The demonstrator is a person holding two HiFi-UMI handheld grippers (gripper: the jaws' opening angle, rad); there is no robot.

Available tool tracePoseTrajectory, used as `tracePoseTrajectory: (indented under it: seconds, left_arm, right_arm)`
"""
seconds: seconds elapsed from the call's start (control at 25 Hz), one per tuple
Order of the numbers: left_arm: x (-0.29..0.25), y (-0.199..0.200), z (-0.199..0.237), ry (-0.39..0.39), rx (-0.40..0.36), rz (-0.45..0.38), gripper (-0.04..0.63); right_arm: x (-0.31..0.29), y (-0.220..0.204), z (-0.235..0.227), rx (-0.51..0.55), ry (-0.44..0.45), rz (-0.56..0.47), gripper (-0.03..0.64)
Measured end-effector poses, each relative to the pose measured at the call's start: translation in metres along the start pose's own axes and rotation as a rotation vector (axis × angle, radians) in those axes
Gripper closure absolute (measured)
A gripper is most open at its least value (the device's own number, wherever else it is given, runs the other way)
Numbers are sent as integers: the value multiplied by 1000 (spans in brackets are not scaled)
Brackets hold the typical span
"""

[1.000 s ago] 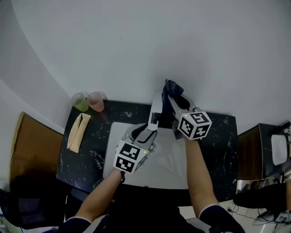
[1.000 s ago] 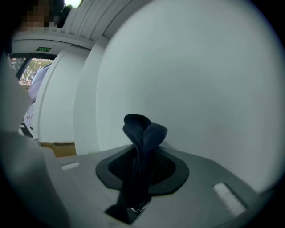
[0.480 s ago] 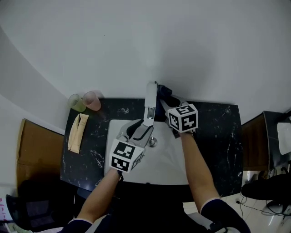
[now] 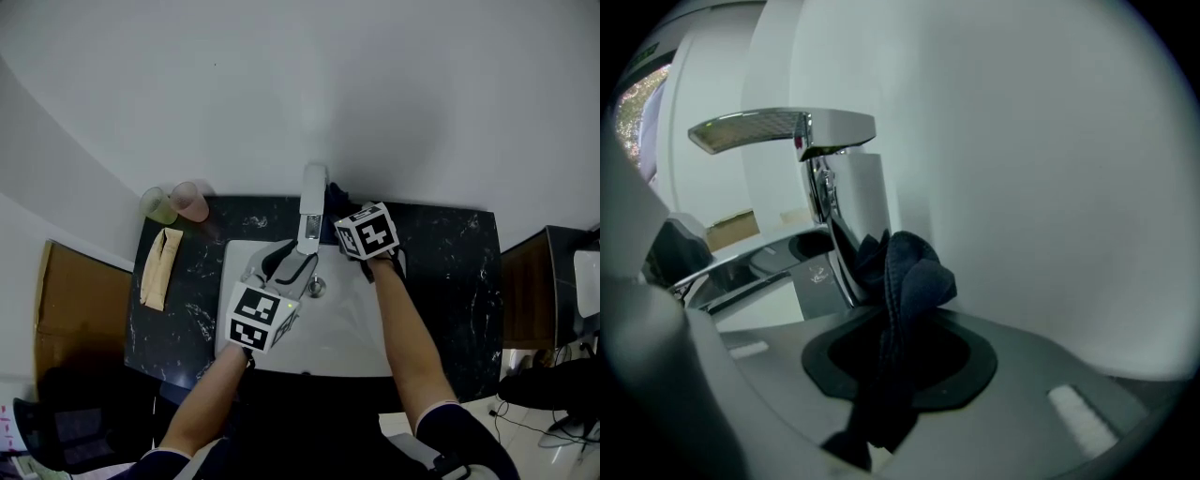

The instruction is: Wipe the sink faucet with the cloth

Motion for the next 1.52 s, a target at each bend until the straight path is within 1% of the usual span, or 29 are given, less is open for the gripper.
tracePoseTrajectory:
  seconds: [0.08, 0.16, 0.36, 0.52, 0.6, 0.72, 0.84, 1.12, 1.28, 1.52]
  left_arm:
    - [0, 0, 0, -1, 0, 1, 425]
    - [0, 0, 0, -1, 1, 0, 425]
    - [0, 0, 0, 1, -6, 0, 426]
    - [-1, -1, 0, 3, -11, 3, 426]
    - [-1, -1, 0, 3, -10, 5, 426]
    - [-1, 0, 0, 1, -14, 9, 426]
    - [-2, -1, 0, -1, -20, 11, 426]
    - [-3, 0, -1, -4, -29, 14, 426]
    - [-2, 0, -1, -5, -28, 13, 426]
    - [-1, -3, -2, -21, -53, 10, 428]
  right_arm:
    - [-1, 0, 0, -9, 4, 9, 529]
    - [0, 2, 0, -38, 25, -14, 531]
    - [16, 17, 6, -188, 123, -187, 532]
    - [33, 31, 11, -219, 163, -271, 532]
    - [42, 39, 14, -213, 177, -320, 532]
    - [53, 48, 20, -178, 194, -384, 532]
    - [62, 51, 28, -134, 216, -421, 532]
    - [77, 43, 54, -57, 267, -458, 532]
    - [83, 34, 71, -49, 292, -460, 532]
    - [93, 21, 91, -41, 319, -447, 532]
Point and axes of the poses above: the fingertips, and each gripper's own axes: x backward along the fingers, z to its left, y out of its top, the point moved 2 cm from there along x, backward along the fingers, and after that the axes turned 9 degrees about y, right-handed, at the moved point
